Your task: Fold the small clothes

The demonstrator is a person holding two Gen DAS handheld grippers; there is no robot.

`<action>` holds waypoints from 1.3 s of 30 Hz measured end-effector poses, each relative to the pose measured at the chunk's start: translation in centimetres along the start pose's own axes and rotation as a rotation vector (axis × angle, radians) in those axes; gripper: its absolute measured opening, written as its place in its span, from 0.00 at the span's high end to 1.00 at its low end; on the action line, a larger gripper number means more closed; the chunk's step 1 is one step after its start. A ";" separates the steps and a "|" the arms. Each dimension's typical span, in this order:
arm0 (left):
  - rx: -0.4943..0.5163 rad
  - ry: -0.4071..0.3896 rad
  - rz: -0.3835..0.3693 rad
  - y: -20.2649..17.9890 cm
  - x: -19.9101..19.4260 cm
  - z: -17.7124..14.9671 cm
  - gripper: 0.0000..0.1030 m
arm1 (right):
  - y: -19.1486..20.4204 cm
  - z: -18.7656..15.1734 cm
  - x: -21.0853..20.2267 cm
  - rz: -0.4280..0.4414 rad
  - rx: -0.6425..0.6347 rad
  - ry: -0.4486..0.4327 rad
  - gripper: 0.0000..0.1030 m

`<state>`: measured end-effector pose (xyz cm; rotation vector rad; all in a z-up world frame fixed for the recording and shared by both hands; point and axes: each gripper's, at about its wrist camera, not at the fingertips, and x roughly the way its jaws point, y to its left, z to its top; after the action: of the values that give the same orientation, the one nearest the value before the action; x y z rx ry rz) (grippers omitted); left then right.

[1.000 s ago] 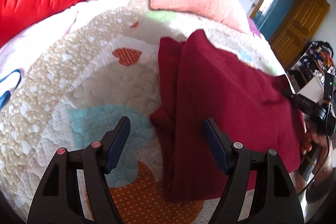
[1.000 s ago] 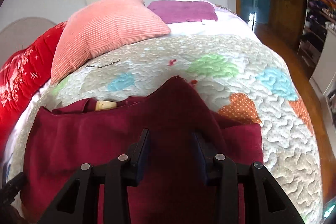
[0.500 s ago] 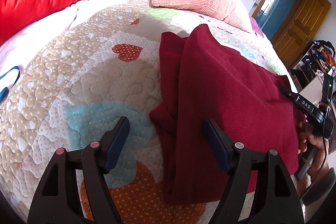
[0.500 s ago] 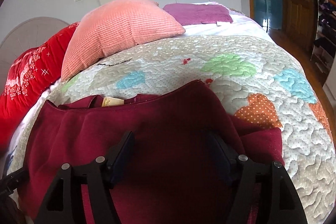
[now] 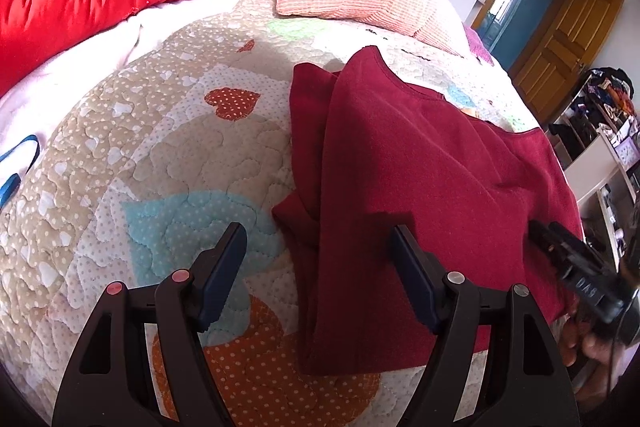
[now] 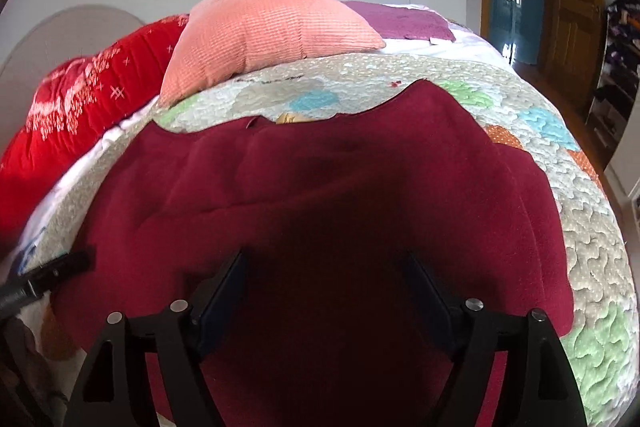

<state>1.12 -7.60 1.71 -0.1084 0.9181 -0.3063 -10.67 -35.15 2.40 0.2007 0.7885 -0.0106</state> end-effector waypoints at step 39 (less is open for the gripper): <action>-0.130 0.026 -0.047 2.3 0.3 -0.8 0.14 | 20.9 8.4 8.8 0.119 -0.390 0.288 0.58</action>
<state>1.16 -5.49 0.46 -0.2464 0.9622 -0.2922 3.22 -15.60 5.63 -0.1251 1.0467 0.2885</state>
